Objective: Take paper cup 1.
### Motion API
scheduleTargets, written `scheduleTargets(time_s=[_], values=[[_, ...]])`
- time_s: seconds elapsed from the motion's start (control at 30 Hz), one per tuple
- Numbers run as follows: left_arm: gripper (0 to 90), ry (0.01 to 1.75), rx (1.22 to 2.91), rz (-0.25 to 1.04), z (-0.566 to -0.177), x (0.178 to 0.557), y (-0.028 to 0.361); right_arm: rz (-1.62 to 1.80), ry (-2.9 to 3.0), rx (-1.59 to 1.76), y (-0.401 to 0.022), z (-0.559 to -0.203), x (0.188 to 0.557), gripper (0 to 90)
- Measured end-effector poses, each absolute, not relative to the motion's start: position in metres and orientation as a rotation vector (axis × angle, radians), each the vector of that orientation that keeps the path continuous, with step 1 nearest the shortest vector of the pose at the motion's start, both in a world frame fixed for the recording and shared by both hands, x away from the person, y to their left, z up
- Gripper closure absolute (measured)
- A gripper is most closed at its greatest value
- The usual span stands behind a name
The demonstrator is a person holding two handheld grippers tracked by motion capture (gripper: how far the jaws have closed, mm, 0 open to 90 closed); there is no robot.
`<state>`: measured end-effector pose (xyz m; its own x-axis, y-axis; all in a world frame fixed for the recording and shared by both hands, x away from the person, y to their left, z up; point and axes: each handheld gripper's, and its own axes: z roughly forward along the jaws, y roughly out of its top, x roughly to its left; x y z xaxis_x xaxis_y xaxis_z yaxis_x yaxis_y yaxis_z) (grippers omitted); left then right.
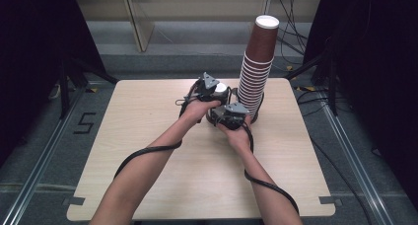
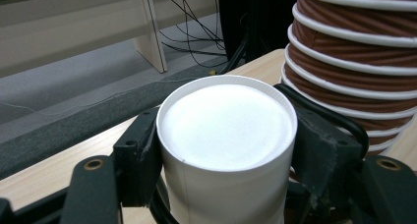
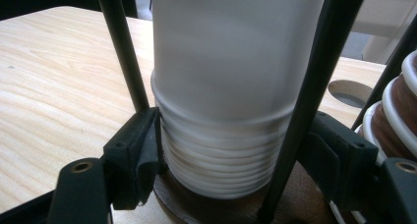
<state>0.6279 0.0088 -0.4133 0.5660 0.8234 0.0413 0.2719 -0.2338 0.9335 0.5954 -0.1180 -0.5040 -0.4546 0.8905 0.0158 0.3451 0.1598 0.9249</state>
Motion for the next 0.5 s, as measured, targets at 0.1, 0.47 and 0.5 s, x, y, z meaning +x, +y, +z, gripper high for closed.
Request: scheduleTargets(time_s=[0.1, 0.47, 0.5], values=[[33.2, 0.899, 1.76, 0.682, -0.407, 0.627, 0.01, 1.264, 1.89, 1.181, -0.118, -0.504, 0.595, 27.8], [33.3, 0.859, 1.696, 0.716, -0.373, 0.619, 0.01, 1.272, 1.889, 1.176, -0.119, -0.501, 0.595, 28.0], [33.3, 0.854, 1.698, 0.721, -0.372, 0.618, 0.01, 1.272, 1.889, 1.176, -0.119, -0.501, 0.595, 28.0]])
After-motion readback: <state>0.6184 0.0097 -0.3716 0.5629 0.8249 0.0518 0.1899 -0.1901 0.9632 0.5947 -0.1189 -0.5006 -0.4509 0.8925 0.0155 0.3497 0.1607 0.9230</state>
